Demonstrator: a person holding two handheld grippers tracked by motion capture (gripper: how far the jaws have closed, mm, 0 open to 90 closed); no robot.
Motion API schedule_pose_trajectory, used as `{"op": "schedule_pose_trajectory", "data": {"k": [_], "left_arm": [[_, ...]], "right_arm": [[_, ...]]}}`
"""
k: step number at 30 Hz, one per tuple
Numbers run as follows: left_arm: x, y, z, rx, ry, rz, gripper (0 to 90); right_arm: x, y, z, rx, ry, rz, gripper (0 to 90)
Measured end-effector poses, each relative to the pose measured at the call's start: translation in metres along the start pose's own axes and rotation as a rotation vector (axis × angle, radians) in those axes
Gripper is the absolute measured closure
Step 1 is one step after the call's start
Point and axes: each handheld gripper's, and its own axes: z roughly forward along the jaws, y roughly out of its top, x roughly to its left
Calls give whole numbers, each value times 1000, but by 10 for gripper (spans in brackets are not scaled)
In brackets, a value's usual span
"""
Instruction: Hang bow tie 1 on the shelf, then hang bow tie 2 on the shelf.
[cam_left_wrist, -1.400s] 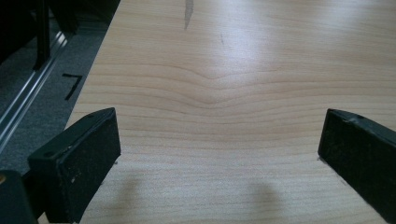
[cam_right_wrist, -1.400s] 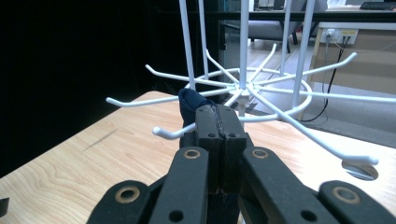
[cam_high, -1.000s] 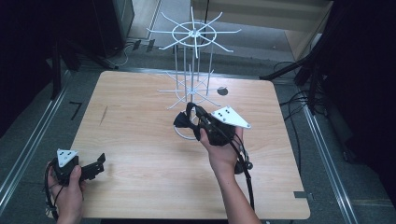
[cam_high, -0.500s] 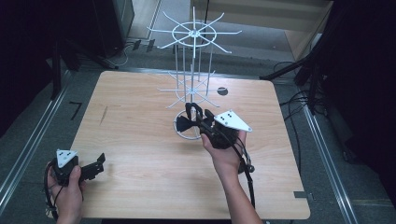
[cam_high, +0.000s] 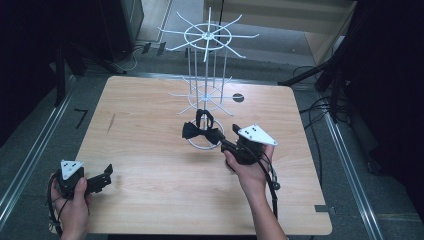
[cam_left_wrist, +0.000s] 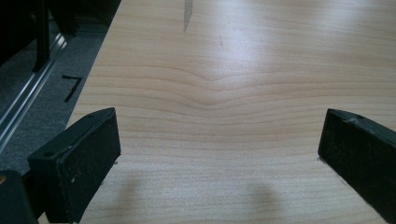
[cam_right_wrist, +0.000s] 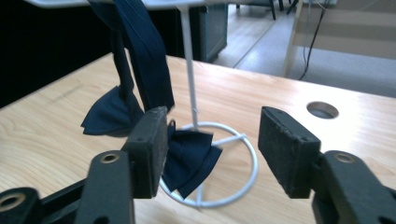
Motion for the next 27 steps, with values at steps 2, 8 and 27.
{"op": "schedule_pose_trajectory", "data": {"k": [2, 8, 27], "left_arm": [[0, 0, 0, 2, 0, -1, 0], [0, 0, 0, 1, 1, -1, 0], [0, 0, 1, 4, 8, -4, 0]], "right_arm": [[-4, -3, -2, 9, -9, 3, 413], [-21, -14, -9, 31, -39, 24, 405], [-55, -46, -22, 99, -86, 71, 430]]}}
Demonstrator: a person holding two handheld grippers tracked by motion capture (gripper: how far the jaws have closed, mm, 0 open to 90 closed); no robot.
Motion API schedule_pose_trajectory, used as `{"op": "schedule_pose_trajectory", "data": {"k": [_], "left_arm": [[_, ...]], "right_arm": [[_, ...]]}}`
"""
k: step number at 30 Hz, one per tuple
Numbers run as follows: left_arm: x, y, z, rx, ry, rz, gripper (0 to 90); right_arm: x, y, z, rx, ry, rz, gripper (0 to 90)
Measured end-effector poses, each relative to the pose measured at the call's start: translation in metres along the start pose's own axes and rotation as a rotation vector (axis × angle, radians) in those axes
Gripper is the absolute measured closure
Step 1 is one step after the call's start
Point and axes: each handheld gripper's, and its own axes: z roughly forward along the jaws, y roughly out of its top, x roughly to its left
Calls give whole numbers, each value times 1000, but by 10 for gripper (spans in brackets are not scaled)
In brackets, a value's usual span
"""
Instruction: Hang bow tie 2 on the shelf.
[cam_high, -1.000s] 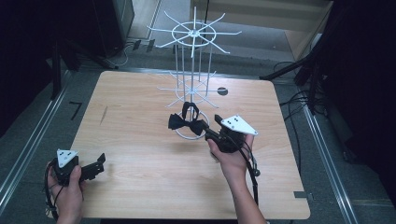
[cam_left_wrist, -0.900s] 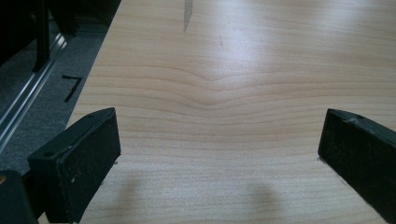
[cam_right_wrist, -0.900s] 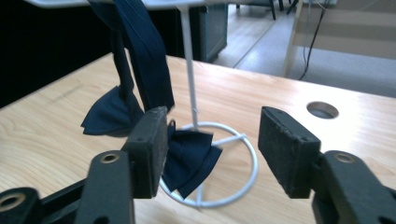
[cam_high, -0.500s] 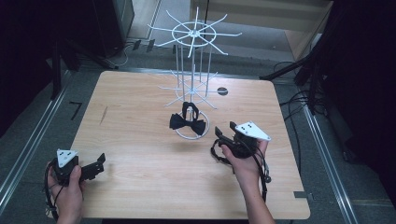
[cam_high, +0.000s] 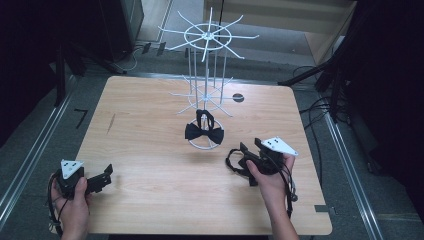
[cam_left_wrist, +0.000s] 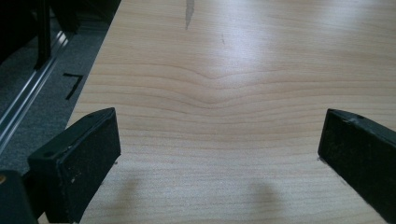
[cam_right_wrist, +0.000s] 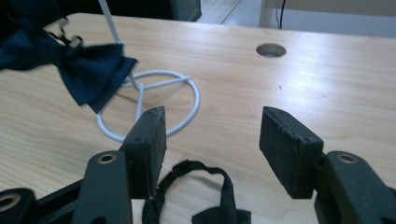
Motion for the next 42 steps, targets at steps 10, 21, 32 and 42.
{"op": "schedule_pose_trajectory", "data": {"k": [10, 21, 32, 42], "left_arm": [[1, 0, 0, 2, -4, -5, 0], [0, -1, -1, -1, 5, -13, 0], [2, -1, -2, 1, -4, -24, 0], [3, -1, -2, 3, -4, -25, 0]], "right_arm": [[-15, -28, 12, 88, -17, 47, 477], [-27, -43, -1, 140, -30, 95, 486], [-22, -56, -1, 232, 15, 91, 515], [-17, -62, 3, 294, -10, 50, 609]]}}
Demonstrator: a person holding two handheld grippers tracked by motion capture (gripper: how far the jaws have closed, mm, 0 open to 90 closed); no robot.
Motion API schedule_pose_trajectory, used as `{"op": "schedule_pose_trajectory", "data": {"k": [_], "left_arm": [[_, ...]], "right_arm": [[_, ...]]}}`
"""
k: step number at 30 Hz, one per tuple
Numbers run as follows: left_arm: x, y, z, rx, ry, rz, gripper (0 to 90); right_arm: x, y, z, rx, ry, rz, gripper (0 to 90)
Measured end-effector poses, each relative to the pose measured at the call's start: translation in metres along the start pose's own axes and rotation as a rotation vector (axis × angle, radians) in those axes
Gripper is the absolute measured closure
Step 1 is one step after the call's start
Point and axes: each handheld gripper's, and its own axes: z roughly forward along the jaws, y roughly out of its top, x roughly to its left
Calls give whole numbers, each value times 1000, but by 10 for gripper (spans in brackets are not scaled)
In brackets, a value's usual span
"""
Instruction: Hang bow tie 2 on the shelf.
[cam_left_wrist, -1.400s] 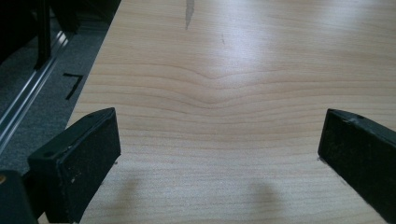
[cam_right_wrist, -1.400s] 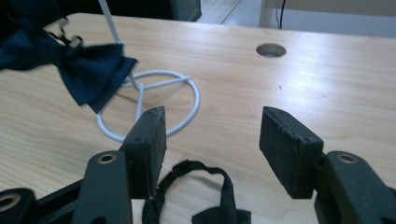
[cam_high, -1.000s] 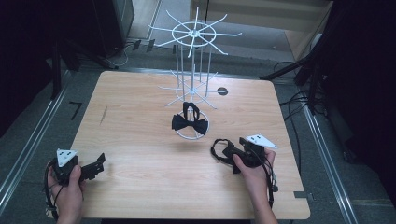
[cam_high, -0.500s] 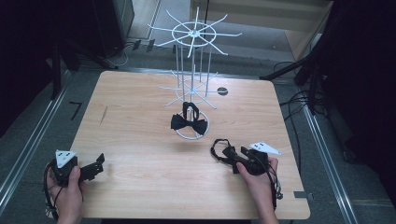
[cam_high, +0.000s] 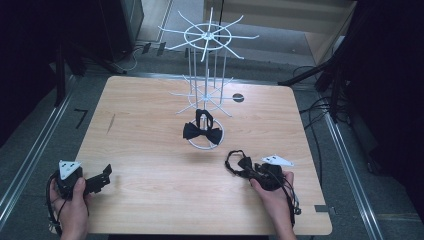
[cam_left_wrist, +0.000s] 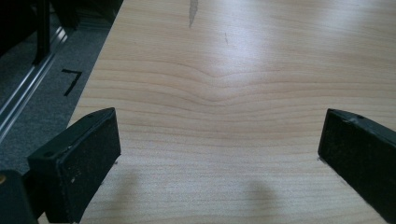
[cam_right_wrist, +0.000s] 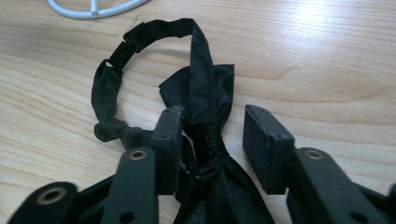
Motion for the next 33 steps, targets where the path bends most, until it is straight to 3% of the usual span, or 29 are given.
{"op": "schedule_pose_trajectory", "data": {"k": [6, 8, 11, 16, 23, 33], "left_arm": [[-1, 0, 0, -2, 3, 2, 0], [-1, 0, 0, -2, 4, 2, 0], [0, 0, 0, 0, -1, 0, 0], [0, 0, 1, -2, -1, -7, 0], [0, 0, 1, -3, 1, -5, 0], [-1, 1, 1, -2, 0, 5, 0]], "right_arm": [[3, -1, 0, -5, -31, -50, 767], [1, -1, 1, -13, -21, -45, 782], [0, -2, 1, -27, -10, -25, 789], [2, 3, -6, -106, 1, -7, 790], [8, 9, -17, -182, -8, -38, 791], [11, 16, -30, -274, -8, -28, 790]]}}
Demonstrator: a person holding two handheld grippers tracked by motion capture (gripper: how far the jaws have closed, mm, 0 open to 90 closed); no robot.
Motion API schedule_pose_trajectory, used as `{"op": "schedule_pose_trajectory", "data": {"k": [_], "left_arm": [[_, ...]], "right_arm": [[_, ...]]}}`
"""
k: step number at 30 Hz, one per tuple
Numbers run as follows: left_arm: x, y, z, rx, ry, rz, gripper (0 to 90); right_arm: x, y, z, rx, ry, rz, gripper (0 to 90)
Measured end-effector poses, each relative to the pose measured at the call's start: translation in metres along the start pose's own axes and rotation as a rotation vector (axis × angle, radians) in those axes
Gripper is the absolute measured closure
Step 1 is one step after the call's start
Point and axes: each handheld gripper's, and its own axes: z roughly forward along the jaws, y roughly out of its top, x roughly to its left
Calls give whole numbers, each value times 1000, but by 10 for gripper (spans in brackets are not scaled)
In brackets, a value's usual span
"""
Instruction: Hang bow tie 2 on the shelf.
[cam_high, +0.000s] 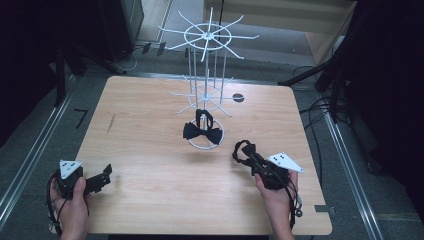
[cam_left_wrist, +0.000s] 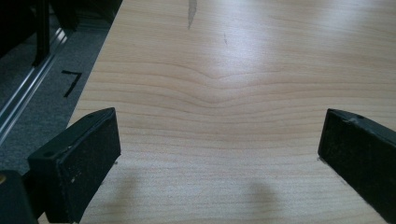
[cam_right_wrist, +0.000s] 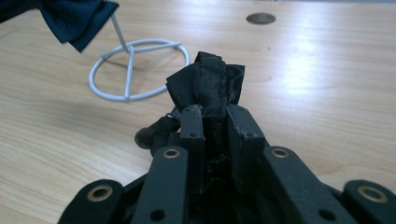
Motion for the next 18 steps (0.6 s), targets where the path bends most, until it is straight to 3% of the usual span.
{"op": "schedule_pose_trajectory", "data": {"k": [18], "left_arm": [[-1, 1, 1, -5, 4, 2, 0]], "right_arm": [[14, 24, -17, -114, 20, -33, 788]]}}
